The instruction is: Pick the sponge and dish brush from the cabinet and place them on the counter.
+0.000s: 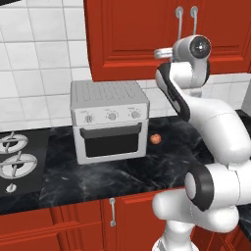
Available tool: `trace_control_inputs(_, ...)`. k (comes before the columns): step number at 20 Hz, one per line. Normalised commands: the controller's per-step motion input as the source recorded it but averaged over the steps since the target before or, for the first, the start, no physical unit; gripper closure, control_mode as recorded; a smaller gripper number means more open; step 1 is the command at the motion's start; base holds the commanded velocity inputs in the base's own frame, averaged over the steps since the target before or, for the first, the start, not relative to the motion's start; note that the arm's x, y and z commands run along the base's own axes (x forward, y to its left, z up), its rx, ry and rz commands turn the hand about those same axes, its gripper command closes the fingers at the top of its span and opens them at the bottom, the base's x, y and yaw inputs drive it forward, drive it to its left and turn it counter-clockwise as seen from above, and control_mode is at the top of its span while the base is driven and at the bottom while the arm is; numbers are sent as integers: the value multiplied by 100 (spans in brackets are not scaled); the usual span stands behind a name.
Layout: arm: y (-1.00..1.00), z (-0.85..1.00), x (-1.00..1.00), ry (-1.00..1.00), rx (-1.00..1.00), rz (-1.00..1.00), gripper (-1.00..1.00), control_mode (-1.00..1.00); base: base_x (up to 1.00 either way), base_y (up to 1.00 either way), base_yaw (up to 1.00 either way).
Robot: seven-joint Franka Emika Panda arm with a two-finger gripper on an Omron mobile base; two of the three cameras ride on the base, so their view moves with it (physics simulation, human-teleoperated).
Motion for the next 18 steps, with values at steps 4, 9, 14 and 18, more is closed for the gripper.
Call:
trace_control_inputs(4,20,12,-29,-13,-11,-4,100,-100,0,0,0)
trace_control_inputs(9,18,8,-45,-8,-5,-4,100,-100,0,0,0)
trace_control_inputs(14,27,5,-38,-1,-4,-3,100,-100,0,0,0)
trace_control_inputs(18,23,8,-27,5,3,3,100,-100,0,0,0)
